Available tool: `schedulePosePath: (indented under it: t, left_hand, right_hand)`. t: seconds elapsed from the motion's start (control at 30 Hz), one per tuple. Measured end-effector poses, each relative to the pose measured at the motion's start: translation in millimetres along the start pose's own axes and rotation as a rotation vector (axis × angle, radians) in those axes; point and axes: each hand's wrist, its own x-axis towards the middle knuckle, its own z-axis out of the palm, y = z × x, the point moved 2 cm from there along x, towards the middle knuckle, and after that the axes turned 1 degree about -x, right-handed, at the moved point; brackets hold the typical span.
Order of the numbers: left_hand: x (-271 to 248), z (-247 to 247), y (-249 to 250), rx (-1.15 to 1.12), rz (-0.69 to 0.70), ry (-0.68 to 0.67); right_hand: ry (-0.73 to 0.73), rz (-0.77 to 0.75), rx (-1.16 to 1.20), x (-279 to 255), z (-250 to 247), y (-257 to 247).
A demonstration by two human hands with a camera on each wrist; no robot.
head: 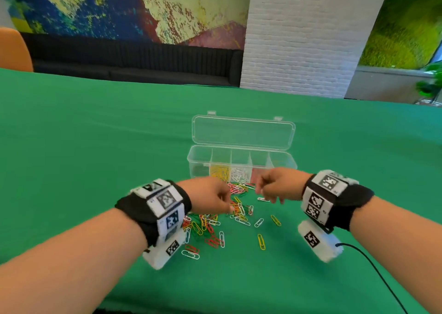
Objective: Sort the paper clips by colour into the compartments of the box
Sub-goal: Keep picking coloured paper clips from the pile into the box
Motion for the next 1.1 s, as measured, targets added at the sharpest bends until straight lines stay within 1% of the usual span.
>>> schedulePosePath:
  t: [0.07,0.13,0.27,0.43,0.67,0.8,0.93,1.1]
  left_hand:
    - [3,13,14,0.109,0.004,-0.041]
    - [7,21,29,0.176,0.003,-0.075]
    - [18,32,54,0.250,-0.032,-0.165]
    - [31,45,69,0.295,-0.077,-0.197]
    - [35,48,71,0.215,-0.049,-0.208]
    - [34,47,71,0.155,-0.044,-0.180]
    - [34,46,74,0.122,0.004,-0.161]
    - [34,49,76,0.097,0.059,-0.214]
  right_hand:
    - [-0.060,0.075,-0.163,-11,9,13]
    - [-0.061,0.128,-0.263,-17,16,24]
    - [0.003,0.181,-0.295,-14,22,32]
    - [0.043,0.173,-0.387,-9,27,27]
    - [0.040,0.122,-0.367,-7,28,28]
    - [0.047,0.104,-0.369,-9,30,27]
    - [0.119,0.143,-0.279,-9,22,29]
    - [0.192,0.209,-0.220,-4,3,38]
